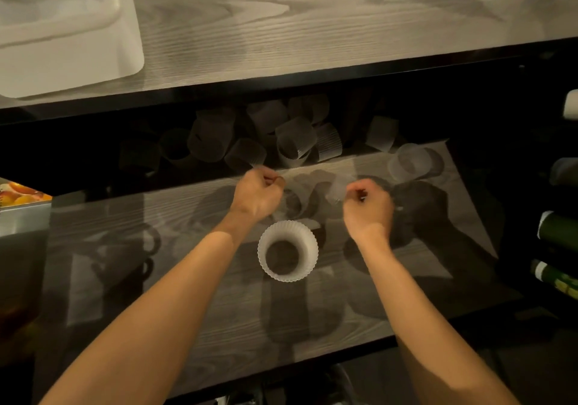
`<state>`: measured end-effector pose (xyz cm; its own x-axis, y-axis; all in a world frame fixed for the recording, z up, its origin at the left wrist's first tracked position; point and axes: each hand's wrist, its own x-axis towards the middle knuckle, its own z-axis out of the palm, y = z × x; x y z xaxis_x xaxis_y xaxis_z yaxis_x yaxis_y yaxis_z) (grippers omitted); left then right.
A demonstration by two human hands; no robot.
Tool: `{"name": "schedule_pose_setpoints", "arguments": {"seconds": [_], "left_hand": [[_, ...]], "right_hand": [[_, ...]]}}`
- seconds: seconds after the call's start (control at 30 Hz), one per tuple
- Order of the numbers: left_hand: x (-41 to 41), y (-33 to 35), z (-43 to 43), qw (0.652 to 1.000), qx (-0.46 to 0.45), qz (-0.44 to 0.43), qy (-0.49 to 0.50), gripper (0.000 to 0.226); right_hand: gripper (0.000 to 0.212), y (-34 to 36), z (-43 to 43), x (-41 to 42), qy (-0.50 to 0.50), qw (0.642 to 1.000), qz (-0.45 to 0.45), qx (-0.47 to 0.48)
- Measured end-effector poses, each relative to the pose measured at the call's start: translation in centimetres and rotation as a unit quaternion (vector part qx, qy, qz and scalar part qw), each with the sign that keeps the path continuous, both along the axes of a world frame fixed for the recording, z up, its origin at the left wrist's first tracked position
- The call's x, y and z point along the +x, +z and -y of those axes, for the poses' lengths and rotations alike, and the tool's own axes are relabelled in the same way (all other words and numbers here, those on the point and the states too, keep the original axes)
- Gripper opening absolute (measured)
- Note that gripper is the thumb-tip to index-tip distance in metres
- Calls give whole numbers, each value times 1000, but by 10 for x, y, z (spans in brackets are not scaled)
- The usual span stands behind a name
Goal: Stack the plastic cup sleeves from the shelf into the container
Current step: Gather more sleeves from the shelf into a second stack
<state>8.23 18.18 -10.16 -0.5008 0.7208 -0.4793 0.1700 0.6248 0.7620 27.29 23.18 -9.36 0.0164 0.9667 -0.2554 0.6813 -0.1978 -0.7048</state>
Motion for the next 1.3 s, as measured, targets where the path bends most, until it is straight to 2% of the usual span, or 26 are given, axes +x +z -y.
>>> {"name": "schedule_pose_setpoints", "arguments": {"seconds": [0.03, 0.1, 0.2, 0.27, 0.37, 0.43, 0.53, 0.63, 0.8, 0.97, 1.07, 1.1, 1.17, 1.23, 1.3], "left_hand": [[2, 4, -5, 999, 12, -19, -27, 15], [8, 8, -12, 995, 31, -54, -81, 20], [13, 9, -20, 989, 29, -65, -132, 24], [14, 6, -23, 987, 19, -47, -153, 22], [14, 7, -25, 988, 35, -1, -152, 23], [14, 13, -24, 988, 79, 45, -128, 26], [13, 26, -21, 984, 150, 48, -87, 26], [3, 27, -12, 984, 163, -1, -75, 24], [-8, 14, 7, 990, 113, -22, -82, 28], [-10, -5, 15, 990, 36, -21, -136, 31], [-10, -6, 12, 990, 31, -69, -118, 26], [-11, -5, 8, 989, 35, -98, -102, 25], [-15, -1, 1, 991, 43, -111, -54, 25], [-19, 8, -11, 995, 29, -90, -18, 16], [-22, 17, -22, 995, 2, -95, -17, 8]], "right_hand": [[11, -2, -3, 4, -56, 998, -13, 6], [32, -11, -5, 10, -105, 993, -27, -41], [54, -24, -7, 13, -154, 962, -159, -160], [55, -26, -9, 16, -175, 941, -225, -184], [51, -17, -9, 11, -132, 950, -248, -139], [53, -9, -9, 4, -56, 957, -266, -104], [56, 0, -6, -8, 76, 970, -222, -70], [59, -1, 1, -16, 123, 973, -191, -48], [61, -7, 11, -24, 208, 974, -75, -45], [70, -18, 13, -28, 233, 972, 20, -36], [94, -19, -1, -29, 288, 945, 129, -89], [94, -17, -6, -29, 295, 937, 163, -89], [82, -11, -15, -32, 265, 949, 168, -31], [71, -1, -20, -38, 242, 961, 121, 63], [66, 7, -29, -47, 269, 948, 105, 134]]}}
